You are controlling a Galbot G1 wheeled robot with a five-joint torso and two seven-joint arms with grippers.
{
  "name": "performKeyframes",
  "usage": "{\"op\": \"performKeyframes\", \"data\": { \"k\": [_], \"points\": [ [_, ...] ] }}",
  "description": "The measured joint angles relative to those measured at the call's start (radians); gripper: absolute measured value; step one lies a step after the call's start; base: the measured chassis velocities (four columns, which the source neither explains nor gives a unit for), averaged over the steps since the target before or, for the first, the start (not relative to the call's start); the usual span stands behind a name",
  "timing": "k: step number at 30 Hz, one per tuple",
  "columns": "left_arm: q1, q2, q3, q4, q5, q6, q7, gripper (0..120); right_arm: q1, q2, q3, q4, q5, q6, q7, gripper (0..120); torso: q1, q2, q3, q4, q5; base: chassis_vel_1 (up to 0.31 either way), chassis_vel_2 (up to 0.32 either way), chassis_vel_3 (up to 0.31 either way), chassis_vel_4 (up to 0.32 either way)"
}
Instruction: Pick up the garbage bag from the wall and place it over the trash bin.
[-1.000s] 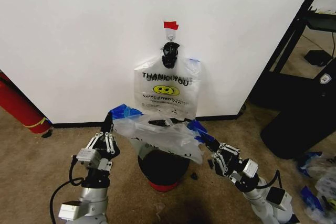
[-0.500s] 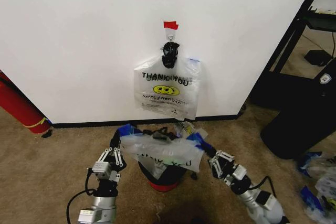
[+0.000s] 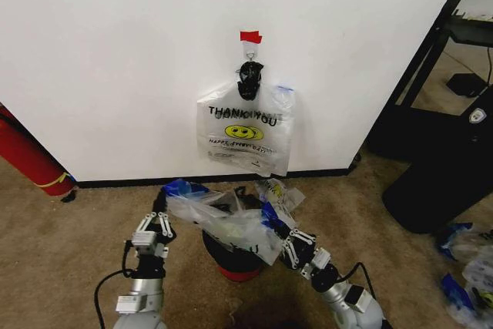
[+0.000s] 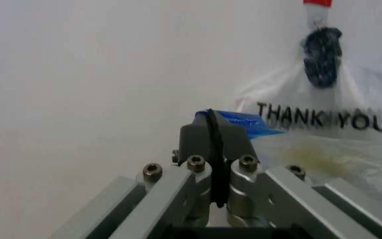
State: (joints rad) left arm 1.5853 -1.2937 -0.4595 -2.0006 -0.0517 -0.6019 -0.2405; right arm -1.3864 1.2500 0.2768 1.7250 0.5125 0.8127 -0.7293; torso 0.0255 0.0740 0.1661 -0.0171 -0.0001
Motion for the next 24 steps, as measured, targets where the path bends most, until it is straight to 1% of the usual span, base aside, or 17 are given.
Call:
{"op": "performKeyframes", "data": {
  "k": [1, 6, 11, 15, 20, 24],
  "points": [
    [0.0, 0.0, 0.0, 0.0, 0.0, 0.0, 0.0, 0, 0.0, 0.0, 0.0, 0.0, 0.0, 0.0, 0.0, 0, 0.0, 0.0, 0.0, 0.0, 0.0, 0.0, 0.0, 0.0, 0.0],
    [0.005, 0.001, -0.011, -0.046, -0.003, 0.016, -0.019, 0, -0.008, 0.015, -0.008, 0.072, 0.117, -0.04, -0.076, 0, 0.0, 0.0, 0.0, 0.0, 0.0, 0.0, 0.0, 0.0, 0.0],
    [0.001, -0.003, 0.0, -0.055, 0.002, 0.028, -0.034, 0, -0.012, 0.033, -0.025, 0.085, 0.152, -0.053, -0.103, 0, 0.0, 0.0, 0.0, 0.0001, 0.0, 0.0, 0.0, 0.0, 0.0],
    [0.001, -0.009, 0.009, -0.06, 0.009, 0.034, -0.047, 0, -0.03, 0.043, -0.057, 0.111, 0.224, -0.089, -0.115, 0, 0.0, 0.0, 0.0, -0.0001, 0.0, 0.0, 0.0, 0.0, 0.0],
    [0.009, -0.014, 0.011, -0.069, 0.021, 0.034, -0.058, 0, -0.025, 0.043, -0.069, 0.153, 0.258, -0.123, -0.114, 0, 0.0, 0.0, 0.0, 0.0, 0.0, 0.0, 0.0, 0.0, 0.0],
    [0.014, -0.021, 0.011, -0.09, 0.026, 0.036, -0.067, 0, 0.001, 0.027, -0.069, 0.19, 0.26, -0.148, -0.112, 0, 0.0, 0.0, 0.0, 0.0001, 0.0, 0.0, 0.0, 0.0, 0.0]
  ]
}}
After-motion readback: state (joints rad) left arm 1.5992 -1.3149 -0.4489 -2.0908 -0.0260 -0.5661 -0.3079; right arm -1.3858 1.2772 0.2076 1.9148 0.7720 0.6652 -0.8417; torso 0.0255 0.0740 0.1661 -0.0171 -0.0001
